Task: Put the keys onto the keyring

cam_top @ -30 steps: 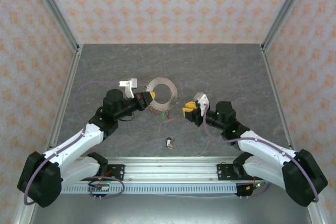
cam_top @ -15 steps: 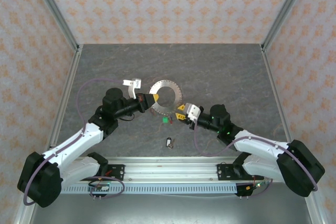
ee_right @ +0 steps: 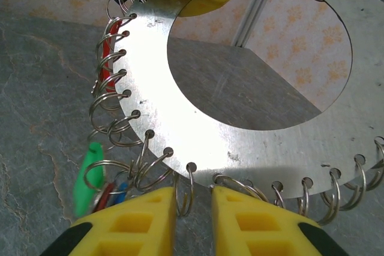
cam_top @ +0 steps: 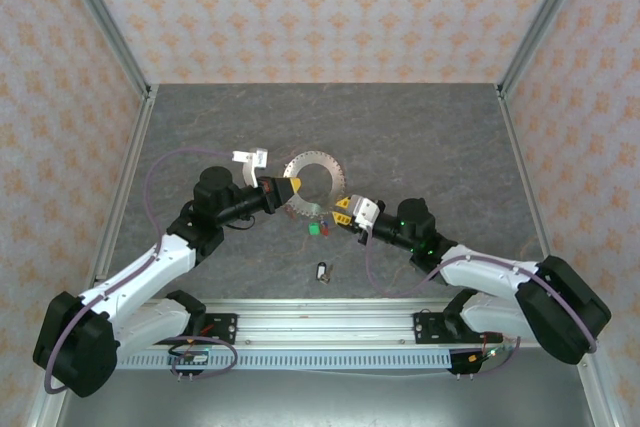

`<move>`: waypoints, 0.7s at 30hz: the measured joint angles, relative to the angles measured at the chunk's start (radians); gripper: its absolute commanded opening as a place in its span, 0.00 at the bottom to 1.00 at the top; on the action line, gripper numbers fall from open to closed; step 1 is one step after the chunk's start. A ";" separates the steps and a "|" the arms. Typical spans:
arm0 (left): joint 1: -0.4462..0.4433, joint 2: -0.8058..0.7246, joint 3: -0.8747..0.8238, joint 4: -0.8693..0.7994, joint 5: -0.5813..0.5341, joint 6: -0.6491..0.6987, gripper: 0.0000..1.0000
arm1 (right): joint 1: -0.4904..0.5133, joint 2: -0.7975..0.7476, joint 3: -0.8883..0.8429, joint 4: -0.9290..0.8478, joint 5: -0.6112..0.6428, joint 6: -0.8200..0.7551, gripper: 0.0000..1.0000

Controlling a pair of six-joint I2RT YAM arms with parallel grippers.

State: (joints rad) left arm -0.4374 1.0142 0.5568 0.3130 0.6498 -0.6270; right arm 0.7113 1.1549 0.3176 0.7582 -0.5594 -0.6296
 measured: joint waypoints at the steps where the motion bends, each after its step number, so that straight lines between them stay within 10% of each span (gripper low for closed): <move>1: 0.000 0.000 0.000 -0.002 -0.002 0.000 0.00 | 0.000 0.000 0.000 0.003 -0.001 0.000 0.21; 21: 0.000 0.000 0.000 0.014 -0.007 -0.020 0.00 | 0.006 0.006 -0.020 0.013 -0.032 0.033 0.20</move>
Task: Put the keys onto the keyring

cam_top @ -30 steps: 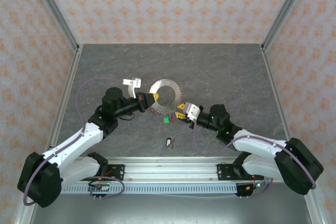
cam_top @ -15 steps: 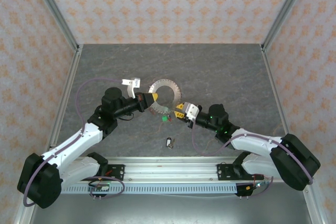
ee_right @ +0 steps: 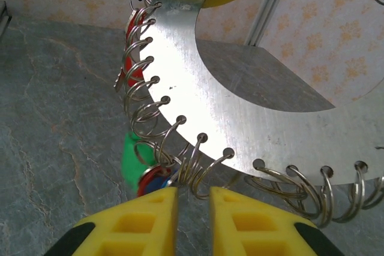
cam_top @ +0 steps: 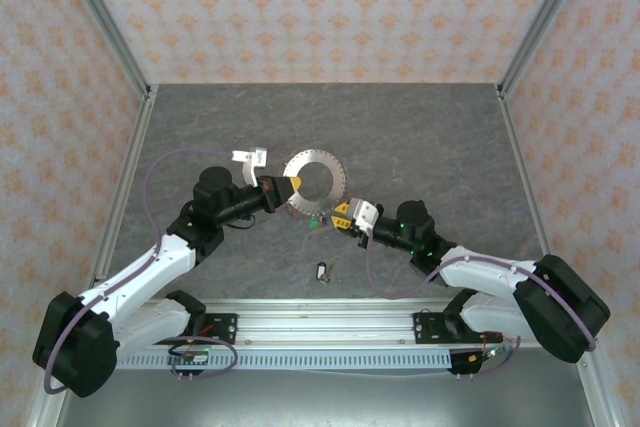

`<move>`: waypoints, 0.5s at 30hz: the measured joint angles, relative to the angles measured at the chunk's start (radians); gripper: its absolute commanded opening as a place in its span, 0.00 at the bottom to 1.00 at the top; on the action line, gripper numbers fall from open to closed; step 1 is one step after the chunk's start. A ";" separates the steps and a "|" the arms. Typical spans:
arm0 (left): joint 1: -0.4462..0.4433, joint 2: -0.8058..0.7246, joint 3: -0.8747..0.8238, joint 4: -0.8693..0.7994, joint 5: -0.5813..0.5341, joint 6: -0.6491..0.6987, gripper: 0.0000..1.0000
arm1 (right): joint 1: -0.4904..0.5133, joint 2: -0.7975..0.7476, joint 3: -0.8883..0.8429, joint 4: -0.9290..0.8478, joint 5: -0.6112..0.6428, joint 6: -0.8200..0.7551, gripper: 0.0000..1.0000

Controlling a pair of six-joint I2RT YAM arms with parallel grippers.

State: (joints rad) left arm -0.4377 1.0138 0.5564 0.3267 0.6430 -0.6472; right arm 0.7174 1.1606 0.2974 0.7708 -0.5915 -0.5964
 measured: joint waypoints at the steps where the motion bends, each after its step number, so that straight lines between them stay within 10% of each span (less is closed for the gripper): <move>1: 0.000 0.000 0.000 0.000 0.000 -0.002 0.00 | 0.000 0.000 -0.002 0.001 0.000 0.001 0.20; 15: 0.000 0.000 0.000 0.007 -0.005 -0.016 0.00 | 0.000 0.029 -0.008 0.087 0.042 0.011 0.20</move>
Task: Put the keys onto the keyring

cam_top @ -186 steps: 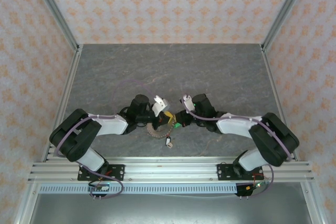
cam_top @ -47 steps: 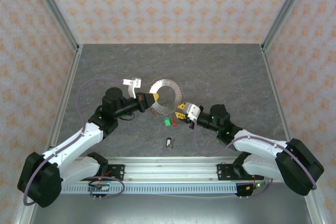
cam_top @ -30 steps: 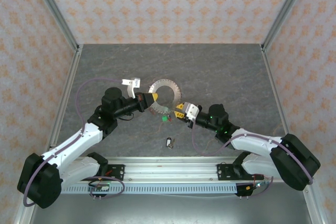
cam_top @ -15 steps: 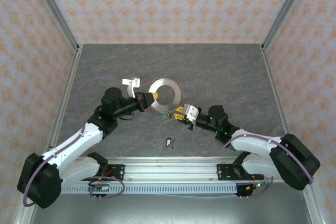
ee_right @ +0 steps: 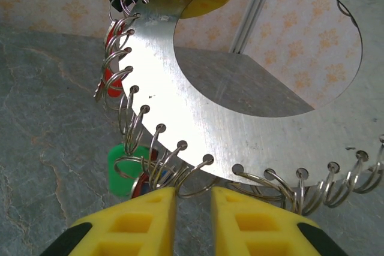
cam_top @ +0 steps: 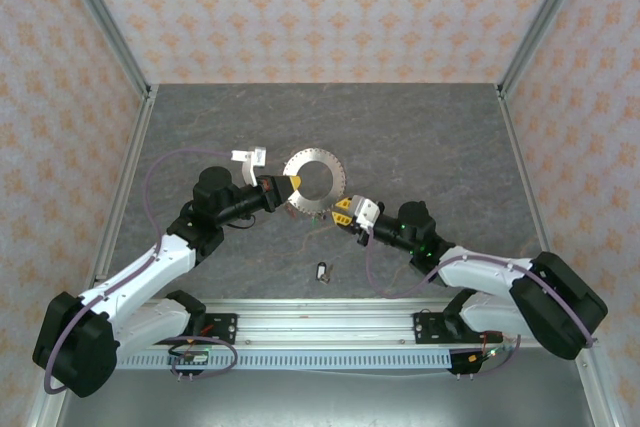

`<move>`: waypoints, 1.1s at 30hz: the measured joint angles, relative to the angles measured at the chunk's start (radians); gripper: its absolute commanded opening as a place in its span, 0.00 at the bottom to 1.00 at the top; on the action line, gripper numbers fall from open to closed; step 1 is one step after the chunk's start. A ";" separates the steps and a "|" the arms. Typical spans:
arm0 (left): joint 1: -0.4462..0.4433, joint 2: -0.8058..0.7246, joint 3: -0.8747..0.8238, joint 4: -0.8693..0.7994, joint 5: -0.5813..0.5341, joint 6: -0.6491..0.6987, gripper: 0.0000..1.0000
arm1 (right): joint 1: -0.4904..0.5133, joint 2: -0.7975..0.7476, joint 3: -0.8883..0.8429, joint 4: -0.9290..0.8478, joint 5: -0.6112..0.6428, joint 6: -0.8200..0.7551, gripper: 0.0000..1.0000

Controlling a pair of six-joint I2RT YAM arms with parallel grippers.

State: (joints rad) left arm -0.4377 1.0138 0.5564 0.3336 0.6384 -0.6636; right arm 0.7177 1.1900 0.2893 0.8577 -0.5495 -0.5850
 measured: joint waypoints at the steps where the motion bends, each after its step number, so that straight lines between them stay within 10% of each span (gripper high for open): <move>1: 0.000 0.000 0.000 0.000 0.000 -0.001 0.00 | 0.000 0.010 0.000 0.008 0.001 0.000 0.20; 33: 0.000 0.000 0.000 0.000 -0.011 -0.017 0.00 | 0.008 0.100 0.001 0.108 0.006 0.038 0.21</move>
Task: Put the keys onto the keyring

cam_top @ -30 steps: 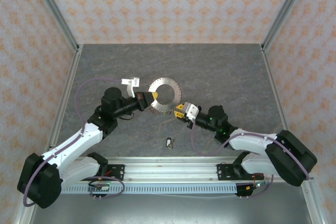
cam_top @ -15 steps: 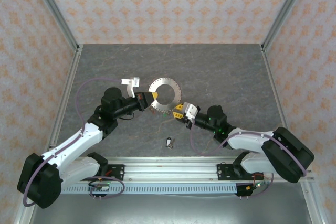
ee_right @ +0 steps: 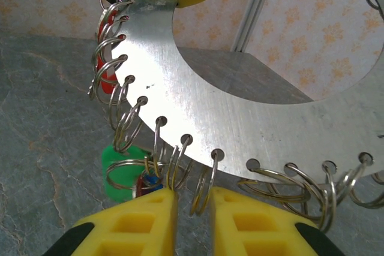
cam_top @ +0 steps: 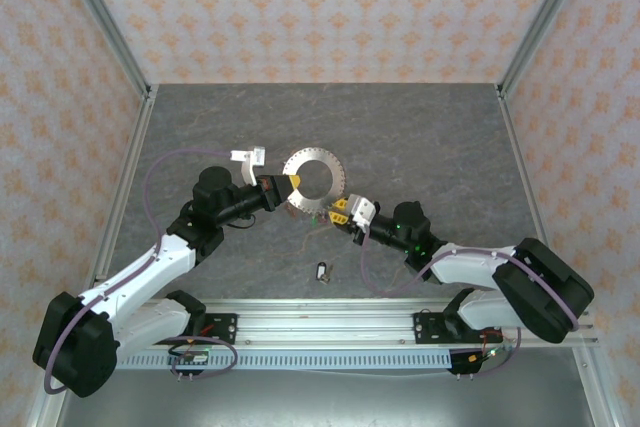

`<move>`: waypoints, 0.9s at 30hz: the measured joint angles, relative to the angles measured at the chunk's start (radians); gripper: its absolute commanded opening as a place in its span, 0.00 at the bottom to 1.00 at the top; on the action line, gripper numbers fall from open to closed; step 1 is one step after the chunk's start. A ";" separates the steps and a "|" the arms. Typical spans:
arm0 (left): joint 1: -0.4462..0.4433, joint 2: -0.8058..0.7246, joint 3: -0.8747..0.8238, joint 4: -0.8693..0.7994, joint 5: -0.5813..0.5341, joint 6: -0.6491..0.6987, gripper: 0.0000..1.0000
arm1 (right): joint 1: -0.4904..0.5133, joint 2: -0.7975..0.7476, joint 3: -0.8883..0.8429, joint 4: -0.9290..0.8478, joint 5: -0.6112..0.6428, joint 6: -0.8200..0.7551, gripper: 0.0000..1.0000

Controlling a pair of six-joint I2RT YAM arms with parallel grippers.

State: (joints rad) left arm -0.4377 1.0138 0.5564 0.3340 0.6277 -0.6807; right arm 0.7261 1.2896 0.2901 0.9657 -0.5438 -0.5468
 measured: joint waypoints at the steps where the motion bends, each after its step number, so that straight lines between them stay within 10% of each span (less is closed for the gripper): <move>1: 0.000 0.000 0.000 0.000 0.000 0.000 0.00 | 0.000 0.000 0.000 -0.001 0.002 -0.001 0.22; 27: 0.000 0.000 0.000 0.000 -0.007 -0.002 0.00 | 0.000 -0.020 0.000 -0.027 0.018 -0.014 0.18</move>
State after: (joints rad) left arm -0.4377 1.0138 0.5564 0.3340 0.6209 -0.6830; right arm 0.7261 1.2694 0.2901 0.9386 -0.5262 -0.5613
